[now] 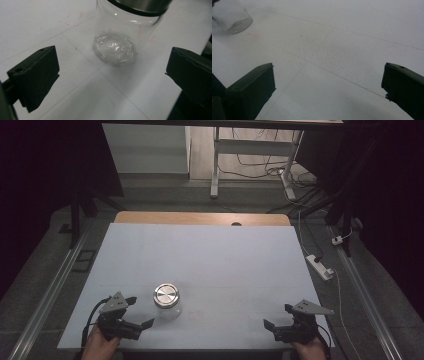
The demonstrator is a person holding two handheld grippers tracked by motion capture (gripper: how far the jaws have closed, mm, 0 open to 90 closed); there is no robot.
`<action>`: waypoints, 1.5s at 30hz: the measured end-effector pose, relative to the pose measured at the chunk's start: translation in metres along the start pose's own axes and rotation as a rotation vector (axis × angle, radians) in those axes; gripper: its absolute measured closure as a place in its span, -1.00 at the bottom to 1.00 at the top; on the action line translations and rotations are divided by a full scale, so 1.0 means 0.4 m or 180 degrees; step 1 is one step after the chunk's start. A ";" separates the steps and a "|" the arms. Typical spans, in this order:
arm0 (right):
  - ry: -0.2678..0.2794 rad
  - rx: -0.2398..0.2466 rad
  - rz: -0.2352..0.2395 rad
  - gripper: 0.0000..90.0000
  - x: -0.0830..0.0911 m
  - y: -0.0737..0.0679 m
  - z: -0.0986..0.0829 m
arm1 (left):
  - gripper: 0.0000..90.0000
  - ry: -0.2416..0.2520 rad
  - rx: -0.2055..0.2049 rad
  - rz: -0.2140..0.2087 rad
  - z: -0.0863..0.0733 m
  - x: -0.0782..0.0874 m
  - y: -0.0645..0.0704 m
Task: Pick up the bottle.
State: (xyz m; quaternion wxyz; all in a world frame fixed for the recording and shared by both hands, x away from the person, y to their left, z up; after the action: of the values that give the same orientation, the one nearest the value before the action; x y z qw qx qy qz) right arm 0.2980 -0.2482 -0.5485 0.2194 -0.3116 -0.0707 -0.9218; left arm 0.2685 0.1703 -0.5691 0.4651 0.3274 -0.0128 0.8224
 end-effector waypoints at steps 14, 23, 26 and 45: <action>-0.0005 -0.0012 0.0035 -1.00 0.000 0.000 0.000 | -1.00 -0.0134 -0.0090 -0.0107 0.043 -0.086 -0.006; -0.0012 -0.0004 0.0045 -1.00 -0.001 -0.001 0.000 | -1.00 -0.0235 -0.0205 -0.0256 0.060 -0.136 -0.004; -0.0016 -0.0009 0.0050 -1.00 -0.001 -0.001 -0.001 | -1.00 -0.0251 -0.0237 -0.0275 0.065 -0.148 -0.006; -0.0024 0.0018 0.0054 -1.00 -0.001 -0.003 -0.001 | -0.69 -0.0234 -0.0439 -0.0334 0.078 -0.158 -0.006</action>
State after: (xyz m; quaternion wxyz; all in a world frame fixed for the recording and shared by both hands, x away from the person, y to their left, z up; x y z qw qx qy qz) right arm 0.2975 -0.2470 -0.5492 0.2279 -0.3151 -0.0715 -0.9185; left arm 0.3089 0.1137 -0.5801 0.5282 0.3248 -0.0692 0.7815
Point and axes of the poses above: each handheld gripper's, and its own axes: x roughly backward along the jaws, z roughly out of its top, y roughly to its right, the point moved 9 cm from there along -x, roughly forward along the jaws, and after that the axes turned 13 degrees about -z, right-handed, at the moved point
